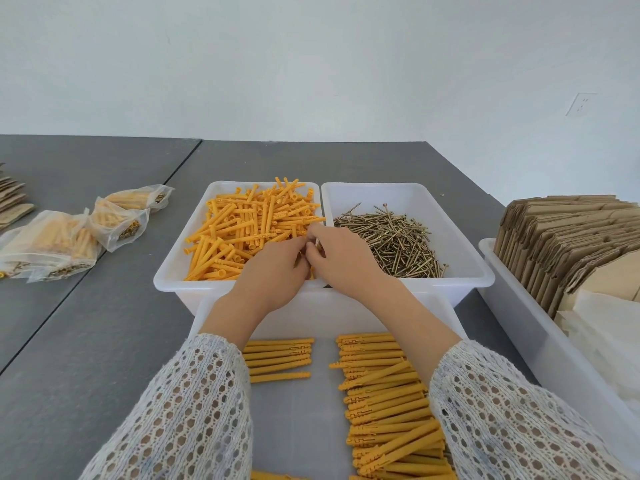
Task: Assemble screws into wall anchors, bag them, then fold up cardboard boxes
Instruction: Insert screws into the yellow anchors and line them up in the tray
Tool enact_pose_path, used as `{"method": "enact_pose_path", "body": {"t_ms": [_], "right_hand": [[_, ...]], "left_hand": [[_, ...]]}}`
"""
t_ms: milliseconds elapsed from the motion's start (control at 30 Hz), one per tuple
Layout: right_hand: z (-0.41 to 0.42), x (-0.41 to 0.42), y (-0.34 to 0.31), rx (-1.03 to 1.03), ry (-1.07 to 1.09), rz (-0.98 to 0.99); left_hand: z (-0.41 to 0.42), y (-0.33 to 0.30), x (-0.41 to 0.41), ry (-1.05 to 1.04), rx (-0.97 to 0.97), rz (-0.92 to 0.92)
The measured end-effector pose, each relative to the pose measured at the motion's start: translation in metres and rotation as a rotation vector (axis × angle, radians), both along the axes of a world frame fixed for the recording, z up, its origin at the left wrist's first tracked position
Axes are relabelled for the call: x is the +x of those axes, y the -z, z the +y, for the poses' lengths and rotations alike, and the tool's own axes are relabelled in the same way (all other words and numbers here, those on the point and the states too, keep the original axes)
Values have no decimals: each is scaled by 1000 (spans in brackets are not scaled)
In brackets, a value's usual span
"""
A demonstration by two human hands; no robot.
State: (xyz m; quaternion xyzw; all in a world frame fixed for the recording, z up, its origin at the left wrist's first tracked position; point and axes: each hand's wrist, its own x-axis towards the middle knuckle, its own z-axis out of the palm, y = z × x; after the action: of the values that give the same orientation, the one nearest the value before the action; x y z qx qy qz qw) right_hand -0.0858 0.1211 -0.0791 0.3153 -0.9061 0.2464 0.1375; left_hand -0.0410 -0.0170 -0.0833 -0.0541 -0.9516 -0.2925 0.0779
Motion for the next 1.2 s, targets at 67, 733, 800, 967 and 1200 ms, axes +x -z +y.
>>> {"method": "enact_pose_path", "body": {"t_ms": [67,733,800,967,1200], "right_hand": [[0,0,0,7,1,3],[3,-15,-5,-781,-136,-564],[4,-16,-5,-844,-185,-665],[-1,-15,-10,-876,-155,-706],[13,-6,-36,-558,-298,-1007]], "left_hand": [[-1,0,0,2,6,-7],[2,8,0,-9,115,230],[2,9,0,-16,169,267],[1,8,-2,-17,292,257],[-4,3,-6,-150,595,277]]}}
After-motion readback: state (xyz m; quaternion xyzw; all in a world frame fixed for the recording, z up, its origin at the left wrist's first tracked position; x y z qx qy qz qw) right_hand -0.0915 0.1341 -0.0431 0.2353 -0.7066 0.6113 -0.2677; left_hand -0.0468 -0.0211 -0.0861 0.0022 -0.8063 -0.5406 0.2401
